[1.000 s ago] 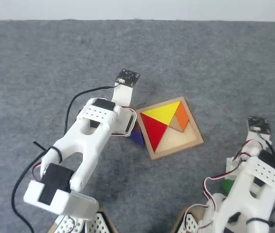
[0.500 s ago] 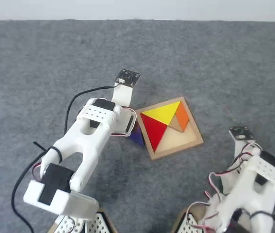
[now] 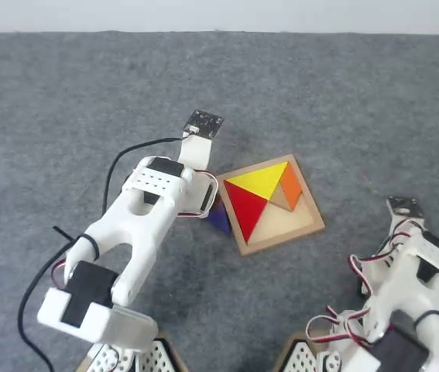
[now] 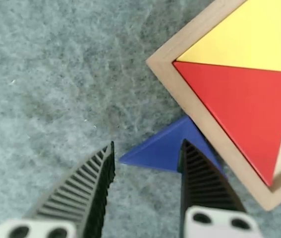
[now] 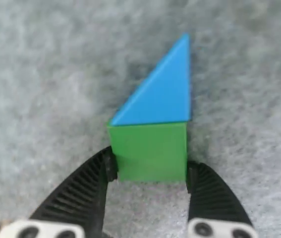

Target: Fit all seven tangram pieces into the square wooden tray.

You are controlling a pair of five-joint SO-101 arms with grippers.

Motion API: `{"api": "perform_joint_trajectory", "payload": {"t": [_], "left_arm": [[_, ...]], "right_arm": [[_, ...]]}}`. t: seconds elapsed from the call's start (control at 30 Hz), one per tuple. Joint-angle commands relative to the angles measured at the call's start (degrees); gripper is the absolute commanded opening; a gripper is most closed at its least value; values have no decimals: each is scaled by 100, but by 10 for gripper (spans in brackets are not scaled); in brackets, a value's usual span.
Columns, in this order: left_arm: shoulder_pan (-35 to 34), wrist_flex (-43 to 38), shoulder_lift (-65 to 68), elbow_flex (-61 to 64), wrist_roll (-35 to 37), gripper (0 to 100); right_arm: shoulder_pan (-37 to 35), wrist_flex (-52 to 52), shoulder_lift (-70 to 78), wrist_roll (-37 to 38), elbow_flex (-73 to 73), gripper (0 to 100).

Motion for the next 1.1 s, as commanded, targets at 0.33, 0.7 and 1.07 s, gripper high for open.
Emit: {"api": "perform_joint_trajectory", "payload": {"t": [0.33, 0.7, 1.07], "left_arm": [[-44, -105, -299, -31, 44, 207], [-44, -176, -299, -22, 35, 207], [-44, -158, -299, -22, 35, 207]], "right_arm": [[-470, -409, 207, -18, -1319, 129], [-602, -207, 277, 738, -1635, 157], [-1226, -558, 286, 1169, -1662, 158]]}}
